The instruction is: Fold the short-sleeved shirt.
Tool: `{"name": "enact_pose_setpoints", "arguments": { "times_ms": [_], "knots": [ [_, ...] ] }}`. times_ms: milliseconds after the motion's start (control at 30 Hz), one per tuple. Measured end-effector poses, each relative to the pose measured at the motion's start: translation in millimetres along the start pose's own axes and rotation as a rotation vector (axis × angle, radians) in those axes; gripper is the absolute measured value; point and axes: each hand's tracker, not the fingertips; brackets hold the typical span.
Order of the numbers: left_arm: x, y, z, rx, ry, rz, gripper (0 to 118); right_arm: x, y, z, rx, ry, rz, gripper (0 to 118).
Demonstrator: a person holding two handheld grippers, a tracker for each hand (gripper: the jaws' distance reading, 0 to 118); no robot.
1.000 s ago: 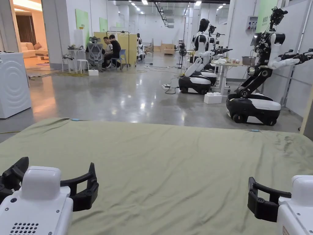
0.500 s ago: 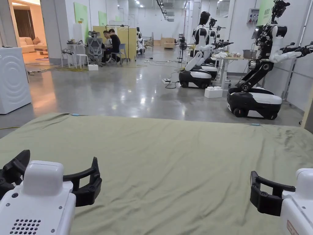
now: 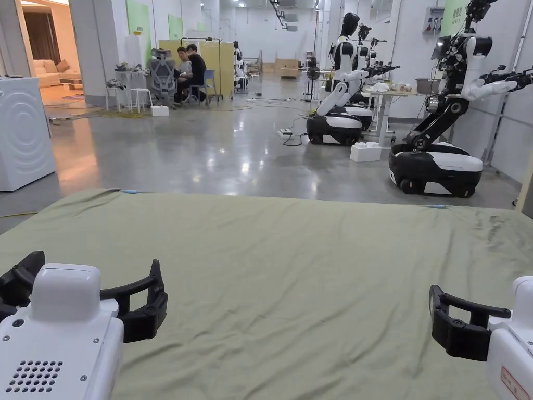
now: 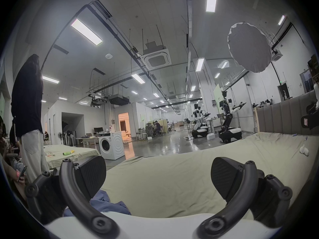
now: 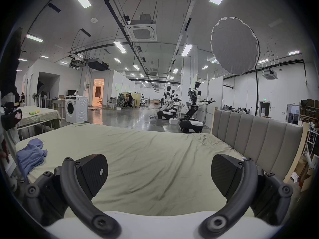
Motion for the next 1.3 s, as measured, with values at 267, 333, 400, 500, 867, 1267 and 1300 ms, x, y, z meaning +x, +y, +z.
{"name": "enact_pose_setpoints", "arguments": {
  "times_ms": [267,333,400,500,867,1267,1300],
  "knots": [
    [-6.4,-1.0,0.2,-0.022,-0.071,0.034,24,-4.8,2.4,-0.3,-0.011,-0.033,0.048,2],
    [-3.2,-1.4,1.4,-0.012,-0.005,-0.012,0,-1.8,2.3,1.9,0.009,-0.066,-0.019,2],
    [-8.0,-12.6,-16.6,-0.038,-0.064,0.072,0,0.8,6.9,6.0,-0.051,0.012,-0.063,2],
    [-20.1,5.3,-8.6,-0.07,-0.032,0.096,0,1.0,5.6,9.2,-0.012,-0.009,-0.042,2],
    [-61.7,8.3,12.3,-0.083,0.048,0.048,0,-68.0,37.8,-20.9,0.034,0.199,-0.033,2],
    [-232.7,5.4,42.2,-0.4,0.264,0.018,0,-267.4,42.5,-39.7,-0.012,0.725,-0.019,2],
    [-240.2,5.4,35.3,-0.424,0.243,0.037,0,-273.7,36.8,-40.9,-0.023,0.735,-0.016,2]
  ]
}}
